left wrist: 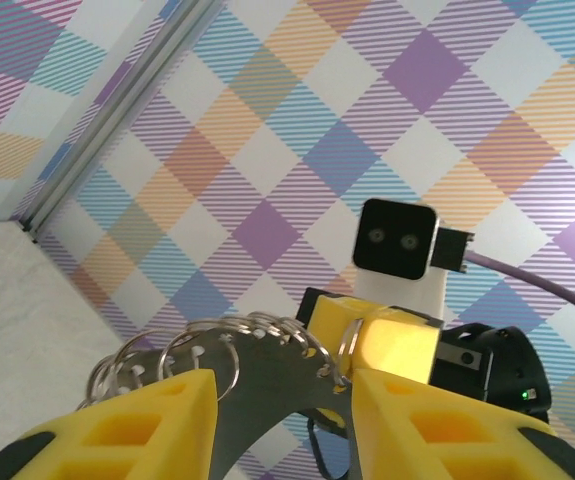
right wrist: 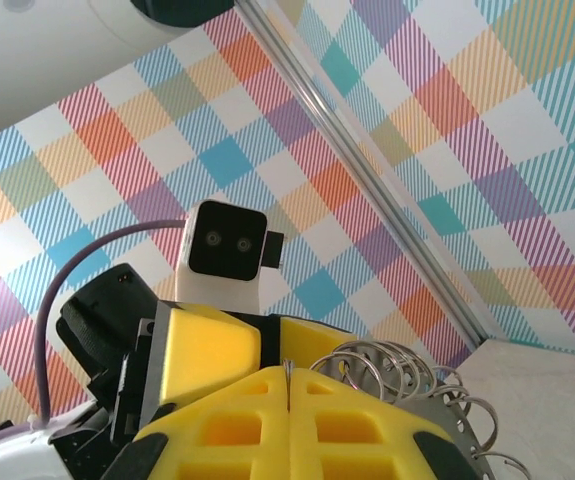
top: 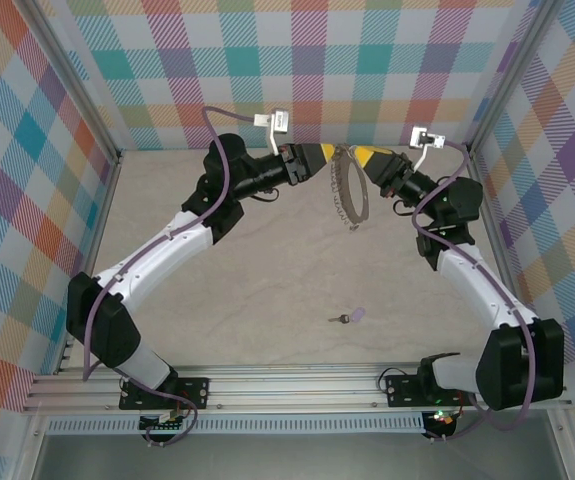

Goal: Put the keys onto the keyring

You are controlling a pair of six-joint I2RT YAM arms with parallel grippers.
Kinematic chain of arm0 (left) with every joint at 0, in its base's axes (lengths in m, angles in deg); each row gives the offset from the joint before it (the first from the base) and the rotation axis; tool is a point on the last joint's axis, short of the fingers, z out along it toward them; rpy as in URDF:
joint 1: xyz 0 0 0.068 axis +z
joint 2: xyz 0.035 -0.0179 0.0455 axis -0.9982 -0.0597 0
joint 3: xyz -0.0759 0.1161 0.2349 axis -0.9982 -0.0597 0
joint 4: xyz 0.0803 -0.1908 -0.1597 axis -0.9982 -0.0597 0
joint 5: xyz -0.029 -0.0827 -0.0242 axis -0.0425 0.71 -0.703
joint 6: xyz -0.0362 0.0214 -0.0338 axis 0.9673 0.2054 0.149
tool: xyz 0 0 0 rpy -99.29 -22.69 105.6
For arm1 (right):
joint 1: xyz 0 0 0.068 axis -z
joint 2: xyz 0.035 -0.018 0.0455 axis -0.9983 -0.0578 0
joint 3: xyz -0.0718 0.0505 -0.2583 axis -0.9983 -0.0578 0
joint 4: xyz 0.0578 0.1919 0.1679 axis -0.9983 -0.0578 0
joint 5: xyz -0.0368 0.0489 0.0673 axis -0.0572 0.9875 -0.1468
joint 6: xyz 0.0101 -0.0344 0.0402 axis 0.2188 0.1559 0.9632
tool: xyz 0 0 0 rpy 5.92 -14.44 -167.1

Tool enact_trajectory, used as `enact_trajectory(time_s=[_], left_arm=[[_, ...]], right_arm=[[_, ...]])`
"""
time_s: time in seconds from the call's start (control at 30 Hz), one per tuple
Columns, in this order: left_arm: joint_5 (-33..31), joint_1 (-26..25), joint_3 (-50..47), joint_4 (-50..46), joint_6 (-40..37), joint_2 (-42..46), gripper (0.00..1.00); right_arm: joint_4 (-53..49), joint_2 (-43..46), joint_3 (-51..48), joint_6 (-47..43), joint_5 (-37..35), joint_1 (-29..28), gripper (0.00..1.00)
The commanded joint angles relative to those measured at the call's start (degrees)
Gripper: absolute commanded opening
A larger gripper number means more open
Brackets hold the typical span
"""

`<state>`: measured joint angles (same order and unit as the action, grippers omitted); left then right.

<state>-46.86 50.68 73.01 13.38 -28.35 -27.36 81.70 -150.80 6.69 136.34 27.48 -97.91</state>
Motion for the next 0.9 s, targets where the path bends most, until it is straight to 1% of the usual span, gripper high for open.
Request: enact_trajectory(time_s=[0.0,0.07,0.17,0.37,0.53,0.7,0.87], left_arm=[[1.3,-0.7,-0.5,5.8,2.7,-1.0,0.4],[1.5,-0.9,-0.3,6.5,3.3,-1.6,0.38],[2.1,-1.3,0.2,7.7,4.3,-2.6,0.33],[2.3,-2.1,0.9,9.3,5.0,-4.0,0.33],[2.2,-2.5,0.7,10.4,5.1,-4.1,0.33],[1.8,-2.6,0.0,12.1,5.7,-3.9,0.38],[1.8,-2.7,-0.1,13.0,6.0,-3.8,0.4]], right_arm=[[7.4,-0.5,-0.1,2.9,-2.1,-0.4,0.0],[8.1,-1.0,-0.1,3.4,-2.2,-0.6,0.0],[8.8,-1.5,-0.1,3.8,-2.3,-0.9,0.0],[8.9,-2.0,0.1,3.8,-2.2,-1.4,0.0],[8.8,-2.3,0.0,3.7,-2.2,-1.6,0.0],[8.8,-2.5,-0.2,3.7,-2.2,-1.6,0.0],[8.9,-2.8,-0.2,3.9,-2.0,-1.6,0.0]])
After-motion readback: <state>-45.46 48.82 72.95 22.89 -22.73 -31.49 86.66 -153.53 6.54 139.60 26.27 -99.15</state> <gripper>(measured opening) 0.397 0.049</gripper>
